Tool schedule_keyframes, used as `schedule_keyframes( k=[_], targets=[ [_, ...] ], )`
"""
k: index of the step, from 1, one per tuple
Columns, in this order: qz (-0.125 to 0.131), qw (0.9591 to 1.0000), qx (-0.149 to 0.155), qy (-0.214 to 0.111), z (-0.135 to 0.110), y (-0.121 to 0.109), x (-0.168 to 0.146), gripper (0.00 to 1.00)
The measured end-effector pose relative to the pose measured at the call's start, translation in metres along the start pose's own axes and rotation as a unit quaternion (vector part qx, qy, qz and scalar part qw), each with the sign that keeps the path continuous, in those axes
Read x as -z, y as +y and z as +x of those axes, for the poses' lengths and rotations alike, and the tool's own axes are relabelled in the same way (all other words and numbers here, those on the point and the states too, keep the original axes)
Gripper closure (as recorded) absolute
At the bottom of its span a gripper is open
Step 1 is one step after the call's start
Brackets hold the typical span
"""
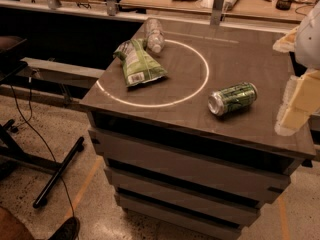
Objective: Place green can upright
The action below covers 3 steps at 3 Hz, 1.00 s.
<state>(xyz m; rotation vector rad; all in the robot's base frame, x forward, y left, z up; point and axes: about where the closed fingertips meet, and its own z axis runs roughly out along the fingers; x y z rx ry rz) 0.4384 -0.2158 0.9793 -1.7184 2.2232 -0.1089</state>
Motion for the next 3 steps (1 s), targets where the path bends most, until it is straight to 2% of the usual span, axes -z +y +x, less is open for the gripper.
schedule_keyframes(
  k=[1, 2, 3],
  targets=[
    [0.000, 1.0000, 0.000, 0.000, 0.000, 0.000, 0.000, 0.00],
    [0.003, 0.9999, 0.015, 0.004, 0.000, -0.012, -0.011, 0.00],
    [-0.001, 0.9980, 0.062, 0.009, -0.003, -0.044, -0.044, 0.00]
  ],
)
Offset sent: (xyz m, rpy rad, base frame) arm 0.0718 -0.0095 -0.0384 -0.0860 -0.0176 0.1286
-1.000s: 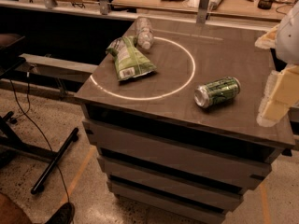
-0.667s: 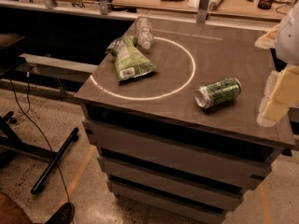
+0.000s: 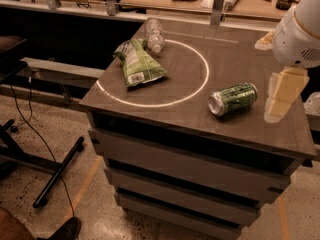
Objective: Place green can upright
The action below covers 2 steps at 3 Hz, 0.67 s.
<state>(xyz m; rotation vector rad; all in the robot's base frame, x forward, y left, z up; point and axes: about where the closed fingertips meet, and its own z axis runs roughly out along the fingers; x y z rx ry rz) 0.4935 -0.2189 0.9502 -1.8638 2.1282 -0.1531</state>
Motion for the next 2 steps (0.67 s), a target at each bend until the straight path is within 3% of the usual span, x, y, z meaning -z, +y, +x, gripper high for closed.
schedule_keyframes(
  k=[2],
  targets=[
    [-0.018, 0.9958, 0.089, 0.008, -0.006, -0.044, -0.052, 0.00]
  ],
)
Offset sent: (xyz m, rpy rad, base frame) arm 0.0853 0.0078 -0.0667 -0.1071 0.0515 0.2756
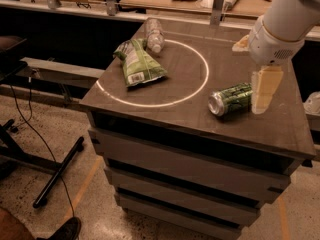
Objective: Place green can upright
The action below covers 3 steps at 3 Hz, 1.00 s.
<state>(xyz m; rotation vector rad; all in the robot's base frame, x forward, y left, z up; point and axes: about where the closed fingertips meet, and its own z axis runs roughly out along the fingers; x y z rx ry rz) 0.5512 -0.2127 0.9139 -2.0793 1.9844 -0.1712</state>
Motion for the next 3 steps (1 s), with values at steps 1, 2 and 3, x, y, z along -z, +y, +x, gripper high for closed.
schedule_keyframes(
  k=[1, 2, 3],
  targets=[
    [-0.007, 0.9995, 0.030, -0.006, 0.003, -0.006, -0.024, 0.00],
    [-0.010, 0.9985, 0.054, -0.007, 0.012, -0.010, -0.048, 0.00],
    [-0.012, 0.9975, 0.069, -0.010, 0.024, -0.014, -0.062, 0.00]
  ],
)
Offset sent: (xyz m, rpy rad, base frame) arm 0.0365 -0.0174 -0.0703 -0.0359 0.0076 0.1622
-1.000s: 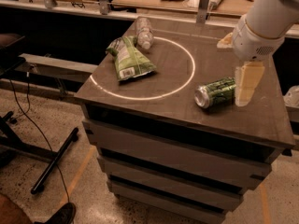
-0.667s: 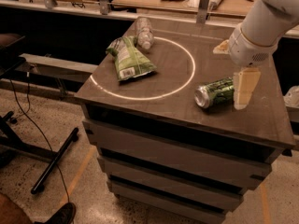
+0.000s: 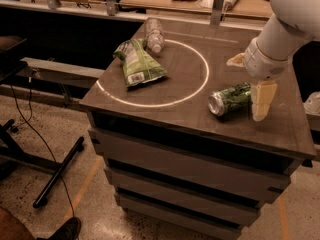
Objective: Place green can upright
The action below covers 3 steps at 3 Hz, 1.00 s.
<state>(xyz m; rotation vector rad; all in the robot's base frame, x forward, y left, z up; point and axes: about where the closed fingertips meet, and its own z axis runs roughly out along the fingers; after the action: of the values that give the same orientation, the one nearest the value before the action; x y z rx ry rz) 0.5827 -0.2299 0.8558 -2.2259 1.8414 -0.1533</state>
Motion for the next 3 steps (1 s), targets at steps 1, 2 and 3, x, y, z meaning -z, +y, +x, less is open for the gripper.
schedule_keyframes(
  k=[1, 2, 3],
  targets=[
    [0.007, 0.9986, 0.051, -0.010, 0.0090, 0.0008, -0.0062, 0.03],
    [0.005, 0.9965, 0.082, -0.013, 0.0124, 0.0031, -0.0080, 0.26],
    [-0.004, 0.9941, 0.107, -0.019, 0.0105, 0.0082, -0.0095, 0.47]
  ],
)
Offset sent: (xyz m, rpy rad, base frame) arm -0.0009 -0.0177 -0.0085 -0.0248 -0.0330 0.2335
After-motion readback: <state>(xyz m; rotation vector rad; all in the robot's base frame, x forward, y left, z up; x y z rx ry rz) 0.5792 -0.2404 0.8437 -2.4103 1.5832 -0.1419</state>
